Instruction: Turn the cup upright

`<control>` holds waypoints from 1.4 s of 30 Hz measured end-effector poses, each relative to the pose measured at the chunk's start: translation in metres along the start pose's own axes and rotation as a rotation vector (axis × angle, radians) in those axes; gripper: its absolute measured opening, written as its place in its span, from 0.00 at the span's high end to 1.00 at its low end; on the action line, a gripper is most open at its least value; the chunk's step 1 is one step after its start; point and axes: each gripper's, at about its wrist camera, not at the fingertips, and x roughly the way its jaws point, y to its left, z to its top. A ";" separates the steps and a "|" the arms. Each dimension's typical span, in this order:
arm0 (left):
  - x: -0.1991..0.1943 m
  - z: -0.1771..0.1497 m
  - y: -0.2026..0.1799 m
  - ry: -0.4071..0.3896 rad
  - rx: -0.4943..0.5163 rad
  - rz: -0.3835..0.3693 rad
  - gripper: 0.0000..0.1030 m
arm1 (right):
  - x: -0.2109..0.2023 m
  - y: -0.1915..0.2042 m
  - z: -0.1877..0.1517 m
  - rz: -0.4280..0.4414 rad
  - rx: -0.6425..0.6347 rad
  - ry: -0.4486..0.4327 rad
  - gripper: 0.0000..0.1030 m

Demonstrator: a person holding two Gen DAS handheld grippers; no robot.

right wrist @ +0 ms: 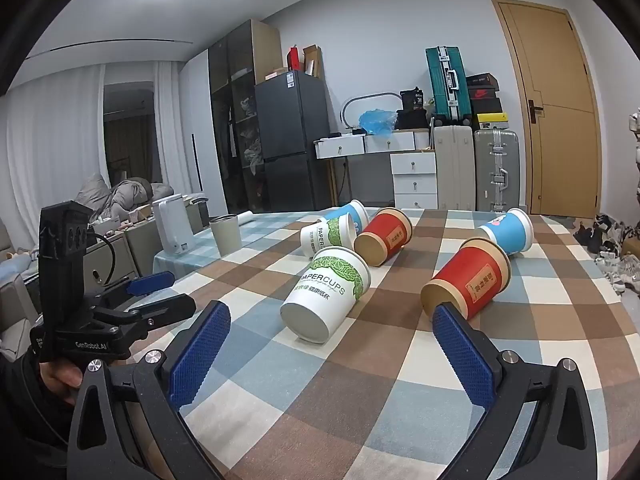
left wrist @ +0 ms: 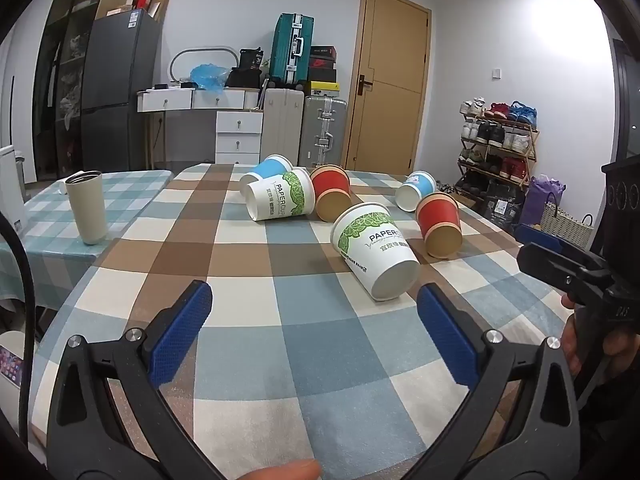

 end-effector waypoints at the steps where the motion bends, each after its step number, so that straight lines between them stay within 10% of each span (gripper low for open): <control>1: 0.000 0.000 0.000 0.005 0.000 0.000 0.01 | 0.000 0.000 0.000 -0.001 0.000 -0.001 0.00; 42: 0.001 0.001 -0.007 -0.007 0.054 0.016 0.01 | 0.000 -0.002 0.001 -0.005 0.001 -0.005 0.00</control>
